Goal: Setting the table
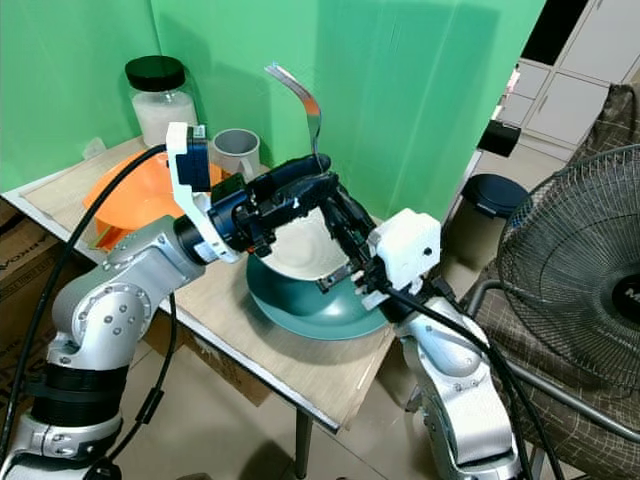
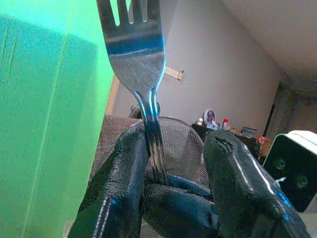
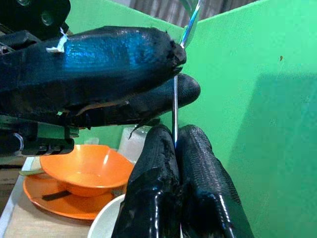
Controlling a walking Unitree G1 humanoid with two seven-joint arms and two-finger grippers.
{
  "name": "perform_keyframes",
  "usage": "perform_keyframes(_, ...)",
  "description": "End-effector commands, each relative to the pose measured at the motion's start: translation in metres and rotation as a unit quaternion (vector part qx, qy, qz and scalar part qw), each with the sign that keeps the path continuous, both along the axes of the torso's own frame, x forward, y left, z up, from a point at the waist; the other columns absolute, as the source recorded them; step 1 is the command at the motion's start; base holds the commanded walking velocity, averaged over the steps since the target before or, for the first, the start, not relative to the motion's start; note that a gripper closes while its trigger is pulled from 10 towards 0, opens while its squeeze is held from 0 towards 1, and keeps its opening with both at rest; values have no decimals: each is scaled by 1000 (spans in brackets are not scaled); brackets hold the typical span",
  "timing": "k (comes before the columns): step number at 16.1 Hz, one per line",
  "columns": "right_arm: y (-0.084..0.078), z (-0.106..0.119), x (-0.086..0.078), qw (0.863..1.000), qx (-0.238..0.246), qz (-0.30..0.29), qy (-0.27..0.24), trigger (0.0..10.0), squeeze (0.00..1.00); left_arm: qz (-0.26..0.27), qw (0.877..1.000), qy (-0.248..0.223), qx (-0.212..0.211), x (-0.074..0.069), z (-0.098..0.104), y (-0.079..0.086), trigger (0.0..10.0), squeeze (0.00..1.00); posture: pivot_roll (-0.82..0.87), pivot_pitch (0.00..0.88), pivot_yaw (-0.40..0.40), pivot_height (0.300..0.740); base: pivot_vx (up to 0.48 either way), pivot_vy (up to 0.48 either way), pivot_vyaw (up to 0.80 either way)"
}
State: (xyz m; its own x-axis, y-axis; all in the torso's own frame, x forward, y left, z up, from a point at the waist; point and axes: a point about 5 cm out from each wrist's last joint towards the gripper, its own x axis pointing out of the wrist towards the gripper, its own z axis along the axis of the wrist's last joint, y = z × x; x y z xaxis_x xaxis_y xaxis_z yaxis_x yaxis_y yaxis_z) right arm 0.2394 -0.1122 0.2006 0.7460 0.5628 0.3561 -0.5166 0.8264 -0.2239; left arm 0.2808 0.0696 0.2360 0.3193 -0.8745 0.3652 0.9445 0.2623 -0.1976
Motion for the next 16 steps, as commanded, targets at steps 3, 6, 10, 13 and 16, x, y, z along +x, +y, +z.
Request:
perform_keyframes(3,-2,-1,-1,1000,-3,-2,-3,10000,0,-5,1000,-7,3,1,5,-2,0,0,0,0,-59,740,0,0,0)
perform_keyframes(6,-2,-1,0,1000,-4,-6,-3,10000,0,-6,1000,-2,-1,0,4,-3,0,0,1,0,-60,740,0,0,0)
perform_keyframes(10,-2,0,0,1000,-4,-5,-6,10000,0,-2,1000,6,-11,0,5,-5,0,0,2,0,-61,740,0,0,0)
perform_keyframes(13,-1,0,0,1000,-5,-4,-8,10000,0,9,1000,7,-11,3,6,-4,0,0,1,0,-57,740,0,0,0)
perform_keyframes(16,-1,0,-1,1000,-6,-4,-8,10000,0,16,1000,7,-10,4,6,-4,0,0,1,0,-56,740,0,0,0)
